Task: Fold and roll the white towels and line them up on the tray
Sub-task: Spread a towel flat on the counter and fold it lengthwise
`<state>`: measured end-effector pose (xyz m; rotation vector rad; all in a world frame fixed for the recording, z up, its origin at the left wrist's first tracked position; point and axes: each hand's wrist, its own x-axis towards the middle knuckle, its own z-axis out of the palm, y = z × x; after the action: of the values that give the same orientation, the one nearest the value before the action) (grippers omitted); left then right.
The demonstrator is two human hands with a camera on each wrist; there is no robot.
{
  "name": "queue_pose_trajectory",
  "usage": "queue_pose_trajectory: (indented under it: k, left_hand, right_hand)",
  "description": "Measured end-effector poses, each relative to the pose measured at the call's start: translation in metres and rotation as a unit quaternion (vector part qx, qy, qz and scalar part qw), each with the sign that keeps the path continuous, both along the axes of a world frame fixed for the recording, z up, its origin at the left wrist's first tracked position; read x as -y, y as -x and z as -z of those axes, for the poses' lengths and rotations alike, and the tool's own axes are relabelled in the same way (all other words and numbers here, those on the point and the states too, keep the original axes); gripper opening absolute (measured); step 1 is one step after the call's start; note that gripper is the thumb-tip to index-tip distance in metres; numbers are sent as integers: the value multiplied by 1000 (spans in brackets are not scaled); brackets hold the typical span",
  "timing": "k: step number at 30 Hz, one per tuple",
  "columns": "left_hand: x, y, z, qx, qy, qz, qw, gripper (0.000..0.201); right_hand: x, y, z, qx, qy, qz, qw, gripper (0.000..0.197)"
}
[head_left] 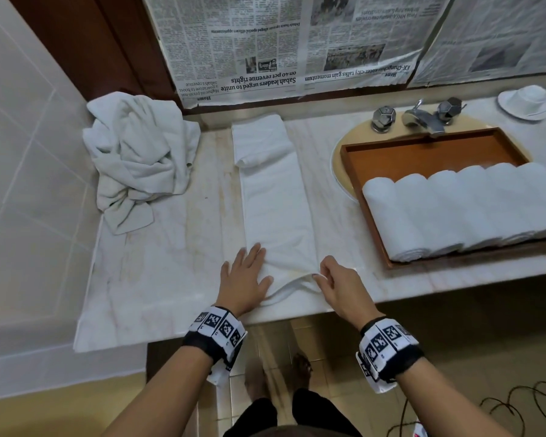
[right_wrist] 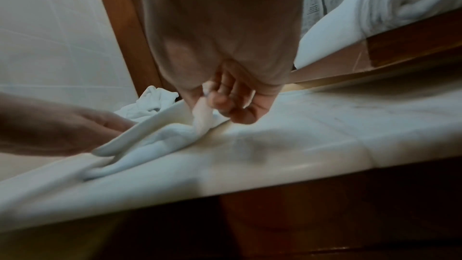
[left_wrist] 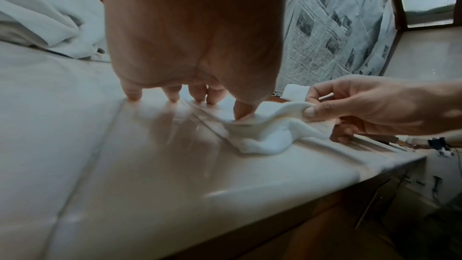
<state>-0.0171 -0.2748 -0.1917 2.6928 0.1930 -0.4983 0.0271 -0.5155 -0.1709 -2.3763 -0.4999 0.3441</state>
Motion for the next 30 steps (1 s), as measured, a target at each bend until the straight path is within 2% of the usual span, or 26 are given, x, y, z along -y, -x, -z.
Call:
queue_pose_trajectory:
  k: [2,5,9,15,17,20,23,27,30]
  left_hand:
    - [-2,0,1,2,5,3,1000,70]
    - [-3,2,3,12,28,-2,1000,70]
    - [0,14,2,61,100,-33,993,73]
    - [4,28,7,89,117,0,989,87]
    - [3,29,11,97,107,15,989,79]
    - [-1,29,17,129,130,8,983,46]
    - [-9,29,24,137,173,-4,975,22]
    - [-19,30,34,134,194,17,972,10]
    - [-18,28,34,138,194,26,971,11]
  right_hand:
    - [0,7,0,-1,-7,-9,1000,17]
    - [3,10,4,-55,-35,2,998,17]
    - [4,9,7,-81,-30,27,996,19]
    - [5,9,7,-41,-37,46,997,15]
    - [6,9,7,-42,-32,48,997,16]
    - [9,11,6,-62,-40,37,997,16]
    - [14,14,3,-84,-17,-3,996,20]
    - [16,18,1,-75,57,-36,995,24]
    - [13,22,4,-47,82,-30,995,18]
